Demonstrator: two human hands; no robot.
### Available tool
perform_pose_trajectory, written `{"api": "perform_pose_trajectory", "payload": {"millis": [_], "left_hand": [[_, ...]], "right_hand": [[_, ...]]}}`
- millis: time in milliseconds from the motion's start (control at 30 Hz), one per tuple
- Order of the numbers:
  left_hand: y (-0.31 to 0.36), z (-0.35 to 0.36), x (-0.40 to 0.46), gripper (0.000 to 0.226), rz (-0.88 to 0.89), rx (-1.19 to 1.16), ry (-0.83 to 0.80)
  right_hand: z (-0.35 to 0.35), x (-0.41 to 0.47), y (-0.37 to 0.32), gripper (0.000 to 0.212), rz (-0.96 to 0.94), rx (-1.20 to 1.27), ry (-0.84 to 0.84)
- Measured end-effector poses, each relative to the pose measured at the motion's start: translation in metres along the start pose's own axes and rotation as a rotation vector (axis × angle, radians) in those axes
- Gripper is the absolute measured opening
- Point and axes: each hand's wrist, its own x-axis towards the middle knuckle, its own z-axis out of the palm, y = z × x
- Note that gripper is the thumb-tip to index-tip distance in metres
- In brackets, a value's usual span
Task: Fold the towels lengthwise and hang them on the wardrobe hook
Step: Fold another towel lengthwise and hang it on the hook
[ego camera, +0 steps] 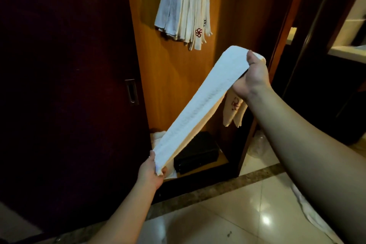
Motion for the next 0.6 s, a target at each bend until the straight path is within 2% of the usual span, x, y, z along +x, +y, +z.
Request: {"api": "perform_pose_trajectory", "payload": {"millis": [167, 367, 600], "left_hand": [[-0.009, 0.007, 0.008, 0.027, -0.051, 0.226, -0.029], [-0.027, 0.022, 0.037, 0.032, -0.105, 0.527, -0.032], [-0.035, 0.050, 0.069, 0.034, -0.200, 0.698, -0.083]], "right_hand": [[0.009, 0.004, -0.004, 0.032, 0.006, -0.018, 0.008], [0.010, 0.009, -0.001, 0.032, -0.011, -0.057, 0.027], [0.022, 0.021, 0.000, 0.049, -0.028, -0.139, 0.025]]}}
